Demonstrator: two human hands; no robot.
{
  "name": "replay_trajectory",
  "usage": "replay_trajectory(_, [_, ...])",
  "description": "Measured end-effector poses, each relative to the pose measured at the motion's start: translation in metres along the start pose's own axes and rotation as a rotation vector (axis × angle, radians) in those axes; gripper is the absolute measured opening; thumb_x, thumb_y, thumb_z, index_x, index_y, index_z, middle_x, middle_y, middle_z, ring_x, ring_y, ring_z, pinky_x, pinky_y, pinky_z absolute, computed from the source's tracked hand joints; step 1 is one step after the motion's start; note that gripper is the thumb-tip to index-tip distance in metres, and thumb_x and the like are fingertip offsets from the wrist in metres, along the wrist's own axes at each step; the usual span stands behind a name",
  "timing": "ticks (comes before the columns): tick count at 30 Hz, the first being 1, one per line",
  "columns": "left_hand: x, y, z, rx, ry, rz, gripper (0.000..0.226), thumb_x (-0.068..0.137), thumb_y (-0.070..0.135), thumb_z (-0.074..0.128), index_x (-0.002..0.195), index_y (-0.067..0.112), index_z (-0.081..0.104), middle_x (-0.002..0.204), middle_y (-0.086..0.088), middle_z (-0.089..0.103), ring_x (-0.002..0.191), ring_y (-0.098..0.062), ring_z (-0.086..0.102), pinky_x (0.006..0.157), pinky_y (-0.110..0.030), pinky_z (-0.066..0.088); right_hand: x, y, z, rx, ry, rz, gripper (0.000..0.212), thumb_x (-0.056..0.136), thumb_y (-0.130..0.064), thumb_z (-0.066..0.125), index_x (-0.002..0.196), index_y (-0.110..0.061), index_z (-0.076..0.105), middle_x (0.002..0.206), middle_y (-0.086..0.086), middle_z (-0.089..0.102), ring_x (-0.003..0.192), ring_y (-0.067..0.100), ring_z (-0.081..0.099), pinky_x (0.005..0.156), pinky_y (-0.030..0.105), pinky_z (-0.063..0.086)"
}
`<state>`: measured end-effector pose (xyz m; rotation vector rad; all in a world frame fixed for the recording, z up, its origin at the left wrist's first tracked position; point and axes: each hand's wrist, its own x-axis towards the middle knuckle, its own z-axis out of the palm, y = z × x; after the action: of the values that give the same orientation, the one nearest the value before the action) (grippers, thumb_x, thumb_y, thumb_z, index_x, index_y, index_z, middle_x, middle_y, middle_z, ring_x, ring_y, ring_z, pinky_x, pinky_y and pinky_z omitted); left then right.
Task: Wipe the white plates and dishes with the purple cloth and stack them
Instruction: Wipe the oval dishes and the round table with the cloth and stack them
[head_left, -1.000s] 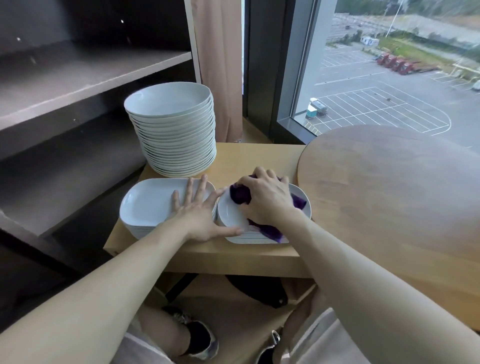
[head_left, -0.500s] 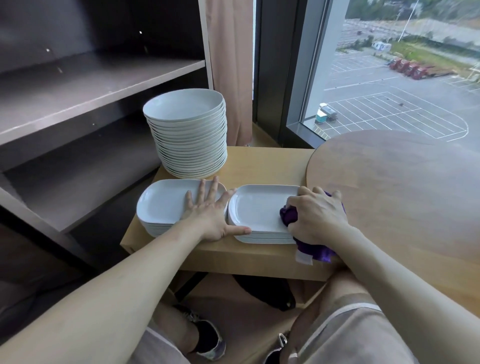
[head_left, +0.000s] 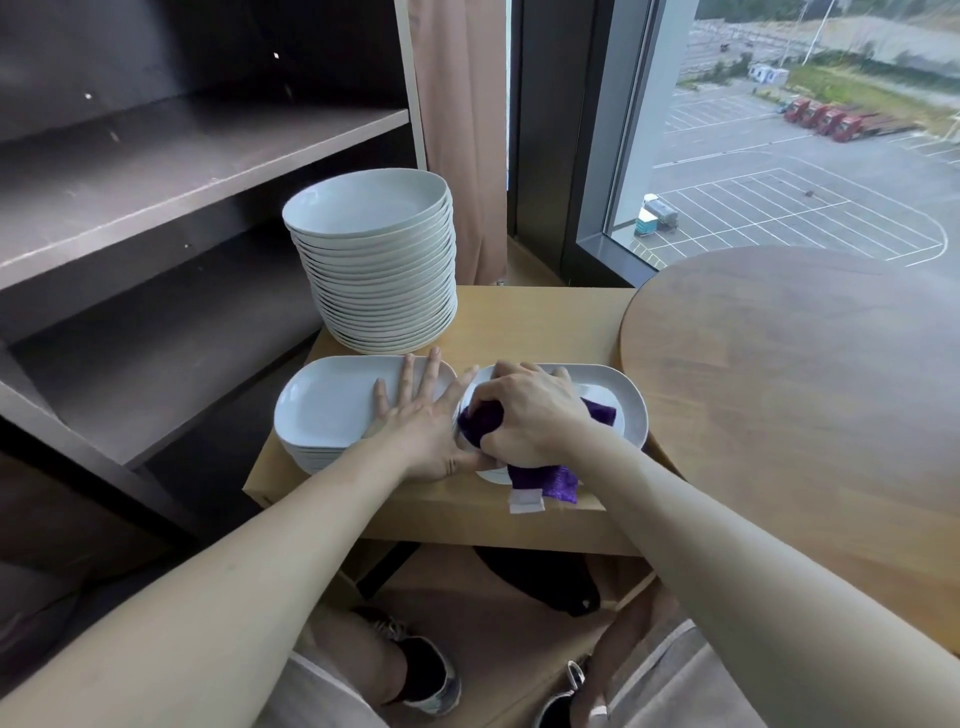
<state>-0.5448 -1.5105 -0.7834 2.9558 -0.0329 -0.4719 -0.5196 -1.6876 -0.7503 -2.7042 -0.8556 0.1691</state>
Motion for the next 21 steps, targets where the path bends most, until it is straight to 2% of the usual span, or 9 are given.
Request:
replay_trajectory(4, [0.001,-0.001,0.002,-0.005,0.018,0.005,0.125,0.045,0.099,0.04,0.151,0.057,-0.012,0.163,0.001,-0.038,0.149,-0.032,-0.037,0.119,-0.067,-0.009,0.003,0.0,0.016,-0.11,0.18,0.053,0.046,0.075,-0.049,0.062,0.12,-0.039,0.064,0.112,-0.006,0.053,0.107,0.022,0.049,0.086,0.044,0.032])
replay_trajectory(8, [0.0,-0.001,0.002,-0.002,0.004,-0.015,0.129,0.047,0.105,0.041,0.153,0.054,-0.013,0.162,0.001,-0.04,0.147,-0.03,-0.039,0.118,-0.065,-0.012,0.008,0.003,0.017,-0.134,0.216,0.137,0.044,0.076,-0.047,0.06,0.119,-0.036,0.063,0.114,-0.003,0.053,0.108,0.026,0.049,0.086,0.046,0.035])
replay_trajectory(11, [0.0,0.001,0.003,0.017,0.005,-0.041,0.137,0.039,0.113,0.029,0.154,0.054,-0.016,0.161,0.001,-0.042,0.146,-0.029,-0.042,0.118,-0.064,-0.015,0.004,0.022,0.012,-0.19,0.264,0.219,0.042,0.082,-0.045,0.061,0.121,-0.031,0.06,0.119,0.003,0.052,0.11,0.03,0.049,0.089,0.051,0.037])
replay_trajectory(13, [0.001,0.001,0.002,0.031,-0.001,-0.046,0.139,0.036,0.113,0.024,0.154,0.053,-0.017,0.161,0.001,-0.043,0.146,-0.028,-0.042,0.118,-0.064,-0.015,-0.004,0.038,0.007,-0.247,0.278,0.28,0.039,0.082,-0.041,0.063,0.12,-0.029,0.059,0.122,0.004,0.052,0.112,0.032,0.049,0.09,0.052,0.037])
replay_trajectory(17, [0.001,0.002,0.002,0.035,0.007,-0.047,0.132,0.048,0.11,0.035,0.155,0.052,-0.016,0.161,0.001,-0.042,0.146,-0.029,-0.041,0.118,-0.064,-0.015,-0.025,0.06,-0.002,-0.388,0.191,0.33,0.043,0.077,-0.046,0.067,0.115,-0.028,0.057,0.123,0.004,0.051,0.111,0.032,0.048,0.089,0.051,0.034])
replay_trajectory(21, [-0.001,0.004,0.001,0.036,0.014,-0.045,0.13,0.052,0.108,0.039,0.155,0.051,-0.016,0.161,0.0,-0.041,0.147,-0.029,-0.041,0.118,-0.064,-0.015,-0.047,0.063,-0.004,-0.303,0.223,0.328,0.039,0.08,-0.053,0.046,0.109,-0.03,0.058,0.115,0.003,0.05,0.109,0.03,0.046,0.089,0.052,0.031])
